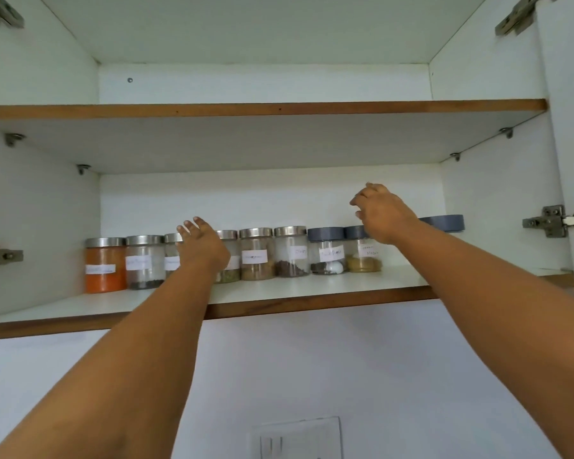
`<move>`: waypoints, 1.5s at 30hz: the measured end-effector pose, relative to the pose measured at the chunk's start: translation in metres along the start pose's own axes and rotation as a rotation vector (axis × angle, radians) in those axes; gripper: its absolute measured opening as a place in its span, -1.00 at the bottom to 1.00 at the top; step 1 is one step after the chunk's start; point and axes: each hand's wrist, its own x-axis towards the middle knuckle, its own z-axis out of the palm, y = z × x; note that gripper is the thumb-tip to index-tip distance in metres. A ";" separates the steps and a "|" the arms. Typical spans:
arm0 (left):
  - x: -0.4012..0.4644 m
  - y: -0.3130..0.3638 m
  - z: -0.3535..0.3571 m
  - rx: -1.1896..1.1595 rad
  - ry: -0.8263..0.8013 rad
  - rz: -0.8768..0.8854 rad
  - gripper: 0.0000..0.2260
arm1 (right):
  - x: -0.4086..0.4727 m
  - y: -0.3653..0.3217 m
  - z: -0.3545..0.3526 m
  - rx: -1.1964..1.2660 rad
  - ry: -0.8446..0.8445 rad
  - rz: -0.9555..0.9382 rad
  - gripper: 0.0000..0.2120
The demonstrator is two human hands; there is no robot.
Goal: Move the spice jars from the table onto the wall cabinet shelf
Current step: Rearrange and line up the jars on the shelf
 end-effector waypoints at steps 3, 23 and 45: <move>-0.007 -0.015 -0.002 -0.110 0.007 0.004 -0.26 | 0.012 -0.042 0.010 0.083 -0.127 0.010 -0.59; -0.004 -0.014 0.004 -0.392 -0.016 0.128 -0.29 | 0.073 -0.141 0.037 0.079 -0.304 0.113 -0.61; -0.080 0.056 -0.004 -0.350 -0.004 0.665 -0.48 | -0.045 0.080 -0.138 0.080 0.011 0.437 -0.72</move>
